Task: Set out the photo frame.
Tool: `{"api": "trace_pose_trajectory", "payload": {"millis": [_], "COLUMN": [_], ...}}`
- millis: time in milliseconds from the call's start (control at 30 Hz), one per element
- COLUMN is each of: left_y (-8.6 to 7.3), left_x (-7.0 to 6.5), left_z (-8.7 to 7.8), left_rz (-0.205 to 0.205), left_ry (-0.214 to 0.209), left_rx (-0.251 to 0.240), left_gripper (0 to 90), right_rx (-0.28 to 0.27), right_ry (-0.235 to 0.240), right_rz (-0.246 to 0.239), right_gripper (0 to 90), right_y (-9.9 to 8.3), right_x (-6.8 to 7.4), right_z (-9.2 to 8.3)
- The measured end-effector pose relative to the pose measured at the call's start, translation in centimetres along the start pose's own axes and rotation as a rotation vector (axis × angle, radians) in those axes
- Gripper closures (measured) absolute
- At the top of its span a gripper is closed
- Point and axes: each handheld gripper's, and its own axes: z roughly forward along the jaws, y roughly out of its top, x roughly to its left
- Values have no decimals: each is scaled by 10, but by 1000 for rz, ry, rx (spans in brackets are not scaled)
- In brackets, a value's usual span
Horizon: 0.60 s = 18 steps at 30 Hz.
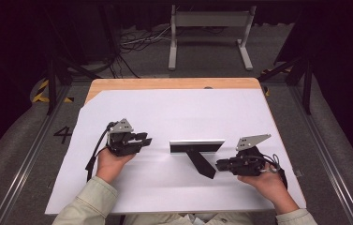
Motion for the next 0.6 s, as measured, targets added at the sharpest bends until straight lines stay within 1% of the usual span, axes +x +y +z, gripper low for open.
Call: {"api": "trace_pose_trajectory", "payload": {"millis": [100, 133, 167, 200, 267, 300, 367, 400, 467, 500, 600], "left_y": [0, 0, 0, 0, 0, 0, 1, 1, 2, 2, 3], "left_x": [0, 0, 0, -1, -1, -1, -2, -3, -5, -6, -9], "left_z": [0, 1, 1, 2, 4, 6, 9, 13, 16, 20, 26], "left_rz": [2, -2, -2, -10, -21, -12, -20, -25, -27, -18, -16], "left_ry": [3, 3, 3, -1, -9, -7, -19, -32, -37, -40, -53], "left_rx": [-2, -4, -4, -5, -8, -8, -4, 0, 8, 11, 22], "left_gripper": [687, 713, 725, 725, 761, 780, 814, 840, 850, 861, 883], "right_rx": [-11, -23, -23, -27, -38, -42, -53, -64, -67, -73, -77], "right_ry": [-8, -21, -21, -28, -42, -48, -62, -78, -84, -89, -102], "right_rz": [1, 2, 2, 2, 3, 5, 6, 4, 7, 12, 19], "right_gripper": [802, 816, 816, 829, 860, 873, 890, 895, 895, 896, 896], "right_y": [0, 0, 0, 0, 1, 1, 1, 0, 0, -1, -3], "right_x": [-1, -3, -3, -4, -5, -6, -7, -8, -8, -8, -10], "right_z": [-6, -12, -12, -15, -22, -26, -31, -36, -38, -40, -43]}}
